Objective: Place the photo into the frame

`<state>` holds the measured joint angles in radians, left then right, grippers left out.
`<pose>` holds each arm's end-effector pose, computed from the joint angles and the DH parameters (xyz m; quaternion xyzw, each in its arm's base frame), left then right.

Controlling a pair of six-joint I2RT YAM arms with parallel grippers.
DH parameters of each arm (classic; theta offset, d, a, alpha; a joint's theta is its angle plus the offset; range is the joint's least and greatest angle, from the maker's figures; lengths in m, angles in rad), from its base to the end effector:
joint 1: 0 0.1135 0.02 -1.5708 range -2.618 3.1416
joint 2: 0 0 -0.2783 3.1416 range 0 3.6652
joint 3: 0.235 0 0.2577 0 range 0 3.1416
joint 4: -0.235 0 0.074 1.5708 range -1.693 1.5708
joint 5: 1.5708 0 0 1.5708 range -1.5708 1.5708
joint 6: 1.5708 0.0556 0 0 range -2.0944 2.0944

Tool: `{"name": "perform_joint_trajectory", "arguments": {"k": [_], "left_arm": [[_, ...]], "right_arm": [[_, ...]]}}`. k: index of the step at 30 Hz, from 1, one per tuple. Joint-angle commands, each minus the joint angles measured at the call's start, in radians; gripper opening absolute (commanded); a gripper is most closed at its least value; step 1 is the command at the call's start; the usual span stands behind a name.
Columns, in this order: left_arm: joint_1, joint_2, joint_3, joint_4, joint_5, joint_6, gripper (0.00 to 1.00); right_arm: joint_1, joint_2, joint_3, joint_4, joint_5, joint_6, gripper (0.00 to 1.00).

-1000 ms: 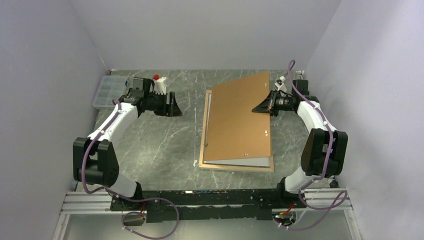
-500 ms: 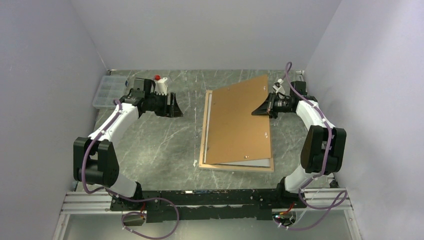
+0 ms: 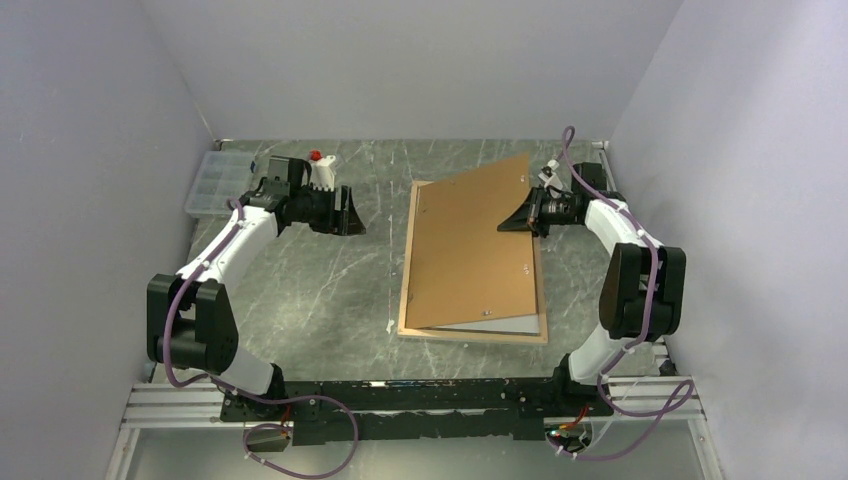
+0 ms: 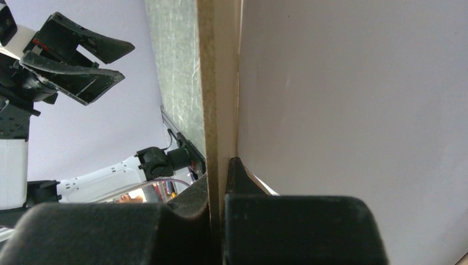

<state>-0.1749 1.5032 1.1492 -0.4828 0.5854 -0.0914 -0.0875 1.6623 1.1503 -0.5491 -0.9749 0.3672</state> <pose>0.3272 -0.0890 0.2712 0.1407 0.8886 -0.3126 0.3048 0.3473 0.0157 0.2283 0.0777 0.8596 0.4799 0.1574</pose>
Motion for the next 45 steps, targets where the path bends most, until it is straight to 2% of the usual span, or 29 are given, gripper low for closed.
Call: {"name": "perform_joint_trajectory", "arguments": {"k": [1, 10, 18, 19, 22, 27, 33, 36, 41, 45], "left_arm": [[-0.006, -0.002, 0.013, 0.005, -0.007, 0.022, 0.72], [-0.006, 0.0, 0.009, 0.008, -0.013, 0.026, 0.72], [-0.006, 0.002, 0.006, 0.007, -0.028, 0.024, 0.75], [-0.006, 0.002, 0.007, 0.006, -0.035, 0.023, 0.77], [-0.006, 0.004, 0.019, -0.004, -0.045, 0.023, 0.8], [-0.006, -0.003, 0.027, -0.019, -0.053, 0.022, 0.84], [-0.006, 0.01, 0.033, -0.049, -0.061, 0.027, 0.87], [0.0, 0.021, 0.037, -0.068, -0.067, 0.04, 0.93], [0.06, 0.04, 0.042, -0.086, -0.042, 0.045, 0.93], [0.134, 0.052, 0.054, -0.101, -0.012, 0.062, 0.93]], "right_arm": [[0.011, 0.005, -0.002, 0.027, -0.044, 0.004, 0.0], [0.012, 0.023, -0.004, 0.006, -0.025, -0.013, 0.0], [0.055, 0.075, 0.041, -0.041, 0.057, -0.041, 0.01], [0.064, 0.08, 0.048, -0.047, 0.074, -0.039, 0.05], [0.077, 0.083, 0.053, -0.04, 0.109, -0.018, 0.1], [0.103, 0.047, 0.008, 0.021, 0.187, 0.063, 0.23], [0.228, 0.055, -0.011, 0.057, 0.326, 0.131, 0.29], [0.279, 0.057, -0.04, 0.111, 0.379, 0.185, 0.3], [0.321, 0.068, -0.049, 0.144, 0.447, 0.236, 0.36], [0.364, 0.103, 0.018, 0.107, 0.508, 0.24, 0.49]]}}
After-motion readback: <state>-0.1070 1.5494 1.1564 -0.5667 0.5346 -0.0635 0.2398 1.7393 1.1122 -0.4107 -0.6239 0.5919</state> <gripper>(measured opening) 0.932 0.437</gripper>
